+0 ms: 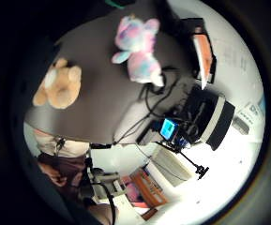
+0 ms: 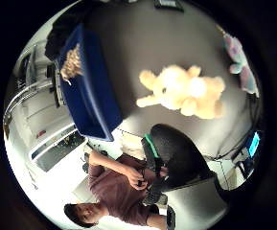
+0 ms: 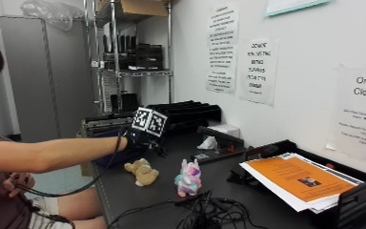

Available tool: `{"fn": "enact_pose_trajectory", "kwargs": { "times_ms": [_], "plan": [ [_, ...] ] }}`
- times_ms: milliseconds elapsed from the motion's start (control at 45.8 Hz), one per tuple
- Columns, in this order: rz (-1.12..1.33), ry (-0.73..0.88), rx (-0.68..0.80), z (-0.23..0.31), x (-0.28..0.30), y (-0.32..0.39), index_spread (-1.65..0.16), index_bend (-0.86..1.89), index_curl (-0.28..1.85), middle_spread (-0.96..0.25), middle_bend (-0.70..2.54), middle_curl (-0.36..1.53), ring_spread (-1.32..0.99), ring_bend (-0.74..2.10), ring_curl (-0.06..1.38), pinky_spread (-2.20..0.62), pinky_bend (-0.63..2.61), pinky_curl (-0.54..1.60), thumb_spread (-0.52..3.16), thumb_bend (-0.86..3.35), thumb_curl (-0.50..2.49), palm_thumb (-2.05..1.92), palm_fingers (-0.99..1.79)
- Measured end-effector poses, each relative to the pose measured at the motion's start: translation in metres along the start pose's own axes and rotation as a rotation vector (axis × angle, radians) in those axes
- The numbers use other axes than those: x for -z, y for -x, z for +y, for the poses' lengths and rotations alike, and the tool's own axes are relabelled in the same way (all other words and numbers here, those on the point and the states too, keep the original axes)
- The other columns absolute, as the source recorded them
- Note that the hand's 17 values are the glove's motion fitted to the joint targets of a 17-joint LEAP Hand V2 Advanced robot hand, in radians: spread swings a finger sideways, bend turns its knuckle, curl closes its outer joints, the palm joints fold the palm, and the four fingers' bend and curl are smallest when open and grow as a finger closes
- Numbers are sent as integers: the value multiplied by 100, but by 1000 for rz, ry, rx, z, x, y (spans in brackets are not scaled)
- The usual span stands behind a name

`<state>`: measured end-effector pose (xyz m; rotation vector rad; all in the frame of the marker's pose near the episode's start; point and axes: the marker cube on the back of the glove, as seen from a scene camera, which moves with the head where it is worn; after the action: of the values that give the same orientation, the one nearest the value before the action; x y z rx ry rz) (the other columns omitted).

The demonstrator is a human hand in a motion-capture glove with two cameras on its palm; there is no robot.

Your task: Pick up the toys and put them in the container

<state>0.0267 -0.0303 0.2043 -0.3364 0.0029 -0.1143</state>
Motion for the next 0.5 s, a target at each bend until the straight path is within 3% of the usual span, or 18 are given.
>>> {"fn": "enact_pose_trajectory", "kwargs": {
  "times_ms": [131,218,284,327,502],
  "plan": [
    [14,76,32,-21,-65,17,-22,4,13,-2,14,33,-3,32,32,3,76,35,125,-3,36,5,-33],
    [55,23,26,-32,-91,25,-21,4,12,-2,14,32,-2,30,32,2,74,35,121,-3,35,3,-31],
    [126,-118,13,-38,-100,27,-20,6,12,-3,19,33,-4,34,33,2,66,33,119,-3,35,3,-20],
    [144,-190,9,-39,-102,24,-20,6,12,-5,29,36,-9,45,36,1,63,32,117,-2,35,4,2],
    [84,-258,0,-45,-101,20,-23,16,13,-15,56,46,-25,77,42,-9,46,26,115,0,35,8,44]
  ]
}}
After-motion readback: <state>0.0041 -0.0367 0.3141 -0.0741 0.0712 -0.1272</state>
